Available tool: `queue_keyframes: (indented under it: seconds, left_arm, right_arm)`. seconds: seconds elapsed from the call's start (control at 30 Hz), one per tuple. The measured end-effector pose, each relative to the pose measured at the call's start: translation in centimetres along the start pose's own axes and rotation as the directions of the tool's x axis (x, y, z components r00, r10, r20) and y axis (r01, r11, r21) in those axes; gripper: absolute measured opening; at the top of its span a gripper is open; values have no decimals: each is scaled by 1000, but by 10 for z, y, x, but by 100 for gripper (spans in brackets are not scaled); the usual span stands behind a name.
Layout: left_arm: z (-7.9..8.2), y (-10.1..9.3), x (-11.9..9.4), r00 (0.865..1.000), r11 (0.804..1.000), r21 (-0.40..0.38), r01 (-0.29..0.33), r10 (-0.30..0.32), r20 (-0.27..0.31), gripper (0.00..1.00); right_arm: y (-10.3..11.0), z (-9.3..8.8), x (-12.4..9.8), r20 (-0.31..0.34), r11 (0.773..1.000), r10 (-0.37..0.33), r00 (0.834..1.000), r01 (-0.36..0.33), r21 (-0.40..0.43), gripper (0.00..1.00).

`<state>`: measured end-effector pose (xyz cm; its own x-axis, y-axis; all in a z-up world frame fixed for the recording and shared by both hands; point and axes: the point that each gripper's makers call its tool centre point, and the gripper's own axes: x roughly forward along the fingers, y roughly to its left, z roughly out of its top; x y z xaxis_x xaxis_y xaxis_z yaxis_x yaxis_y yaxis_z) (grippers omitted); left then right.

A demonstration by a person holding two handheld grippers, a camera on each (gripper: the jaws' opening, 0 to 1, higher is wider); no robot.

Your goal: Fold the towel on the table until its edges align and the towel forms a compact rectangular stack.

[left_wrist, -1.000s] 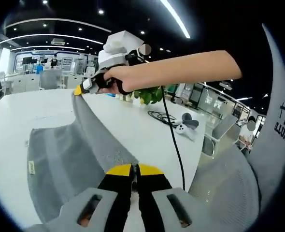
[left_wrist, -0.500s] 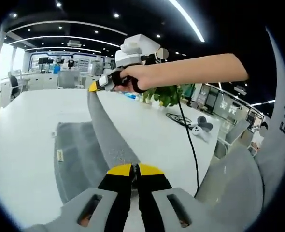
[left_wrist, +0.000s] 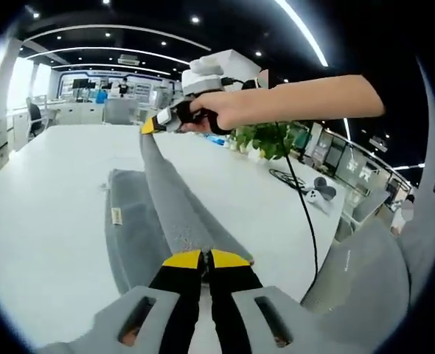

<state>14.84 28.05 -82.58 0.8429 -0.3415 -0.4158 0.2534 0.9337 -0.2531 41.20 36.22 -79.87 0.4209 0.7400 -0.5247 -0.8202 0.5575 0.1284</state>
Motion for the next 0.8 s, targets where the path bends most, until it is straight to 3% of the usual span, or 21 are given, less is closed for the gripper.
queue_keyframes:
  seconds: [0.33, 0.43, 0.8]
  left_arm:
    - [-28, 35, -2, 999, 997, -71, -32, 30, -35, 4]
    - [-36, 43, -2, 999, 992, -124, -38, 33, -42, 4]
    - [-48, 54, -3, 998, 978, -201, -51, 44, -42, 4]
  right_arm:
    - [5, -20, 29, -59, 1000, -14, 998, 15, 11, 0]
    - [7, -26, 36, -72, 1000, -18, 997, 19, 17, 0]
    - [18, -35, 56, -93, 1000, -7, 996, 10, 26, 0]
